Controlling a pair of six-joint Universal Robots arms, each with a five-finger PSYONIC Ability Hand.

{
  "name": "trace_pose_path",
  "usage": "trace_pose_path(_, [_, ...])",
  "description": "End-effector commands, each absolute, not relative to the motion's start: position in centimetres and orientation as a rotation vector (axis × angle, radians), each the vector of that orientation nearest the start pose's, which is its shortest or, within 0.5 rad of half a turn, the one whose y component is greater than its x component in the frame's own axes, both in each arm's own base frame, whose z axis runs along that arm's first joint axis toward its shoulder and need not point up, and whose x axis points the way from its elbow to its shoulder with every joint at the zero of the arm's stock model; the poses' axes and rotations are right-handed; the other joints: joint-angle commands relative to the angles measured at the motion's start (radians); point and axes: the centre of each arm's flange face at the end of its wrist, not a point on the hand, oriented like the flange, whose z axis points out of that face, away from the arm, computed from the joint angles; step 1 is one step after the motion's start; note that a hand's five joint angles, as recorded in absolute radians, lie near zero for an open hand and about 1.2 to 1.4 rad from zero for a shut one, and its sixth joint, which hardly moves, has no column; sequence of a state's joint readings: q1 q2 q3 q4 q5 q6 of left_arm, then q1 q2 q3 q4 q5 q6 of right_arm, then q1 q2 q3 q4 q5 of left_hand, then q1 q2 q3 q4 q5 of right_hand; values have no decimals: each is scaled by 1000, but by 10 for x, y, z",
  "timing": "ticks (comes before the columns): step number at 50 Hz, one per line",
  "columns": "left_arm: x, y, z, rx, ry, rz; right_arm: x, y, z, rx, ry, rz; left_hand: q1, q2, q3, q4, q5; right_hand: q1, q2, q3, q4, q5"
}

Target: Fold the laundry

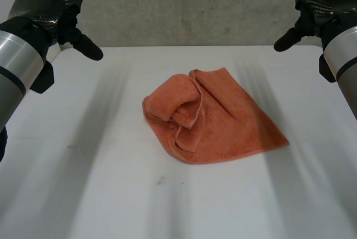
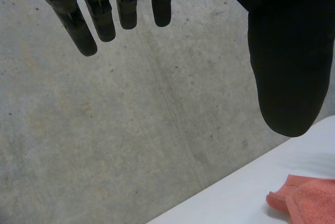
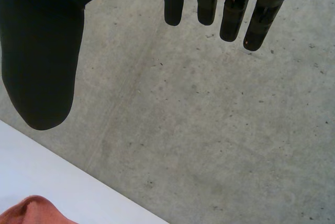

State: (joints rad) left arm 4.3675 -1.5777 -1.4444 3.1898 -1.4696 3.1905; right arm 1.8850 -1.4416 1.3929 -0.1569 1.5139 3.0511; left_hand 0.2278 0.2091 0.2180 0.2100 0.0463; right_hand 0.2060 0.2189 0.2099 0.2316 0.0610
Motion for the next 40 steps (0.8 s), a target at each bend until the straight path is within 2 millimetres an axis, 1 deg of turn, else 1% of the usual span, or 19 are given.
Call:
trace_pose_path(1, [-241,-253,343,583,2203,-2570,238,-295,338,-444,1813,-2264,-52,-34,-43,-35,-45,-31,-44,-35,-57,-61])
trace_pose_path(5, [-250,-247,337,646,2226,-2578,240,-296,335,-456,1826,-2247,-38,-19,-28,-20,-31,-31,-44,-35,-57,-61])
trace_pose_path(6, [-262,-244,323,740,2281,-2559,241,-298,331,-474,1844,-2230,-26,-7,-16,-8,-19,-31,-44,-35,-57,-61])
trace_pose_path(9, [-278,-238,310,862,2331,-2550,243,-300,319,-542,1890,-2205,-20,-1,-10,-2,-13,-31,-44,-35,-57,-61])
trace_pose_path(10, [-289,-234,301,940,2361,-2540,243,-300,317,-557,1902,-2201,-6,13,4,12,1,-31,-44,-35,-57,-61])
trace_pose_path(14, [-303,-233,288,1044,2377,-2519,242,-298,305,-613,1961,-2179,-5,13,4,12,2,-31,-44,-35,-57,-61])
trace_pose_path(15, [-312,-232,277,1115,2370,-2494,241,-297,299,-628,1991,-2164,0,19,10,18,7,-31,-44,-35,-57,-61])
trace_pose_path(17, [-332,-230,255,1288,2289,-2437,237,-295,283,-641,2047,-2117,12,31,22,30,19,-31,-44,-35,-57,-61])
trace_pose_path(20, [-347,-230,234,1422,2200,-2374,235,-288,264,-660,2104,-2049,12,31,22,30,19,-31,-44,-35,-57,-61])
trace_pose_path(21, [-356,-232,221,1497,2132,-2329,235,-286,259,-663,2117,-2034,12,31,22,30,19,-31,-44,-35,-57,-61])
trace_pose_path(25, [-370,-240,187,1657,1988,-2212,231,-277,239,-677,2182,-1960,12,31,22,30,19,-31,-44,-35,-57,-61])
trace_pose_path(28, [-375,-247,171,1705,1927,-2168,230,-273,229,-693,2200,-1920,12,31,22,30,19,-31,-44,-35,-57,-61])
trace_pose_path(31, [-381,-255,159,1721,1889,-2153,228,-268,218,-712,2224,-1872,132,151,142,150,139,-31,-44,-35,-57,-61])
trace_pose_path(32, [-383,-259,156,1716,1881,-2156,226,-268,216,-712,2231,-1863,307,326,317,325,314,-31,-44,-35,-57,-61])
trace_pose_path(34, [-386,-262,156,1701,1865,-2174,224,-268,214,-710,2240,-1852,519,538,529,537,526,-31,-44,-35,-57,-61])
trace_pose_path(35, [-386,-265,156,1688,1858,-2183,223,-269,212,-705,2242,-1850,628,646,637,645,635,-31,-44,-35,-57,-61])
trace_pose_path(36, [-386,-268,160,1655,1833,-2211,223,-270,211,-707,2244,-1845,867,886,877,885,874,-31,-44,-35,-57,-61])
trace_pose_path(38, [-385,-272,164,1606,1809,-2236,224,-272,206,-710,2249,-1833,1109,1128,1119,1127,1116,-31,-44,-35,-57,-61])
trace_pose_path(40, [-381,-278,174,1517,1776,-2268,225,-276,202,-708,2256,-1825,1168,1187,1178,1186,1175,-31,-44,-35,-57,-61])
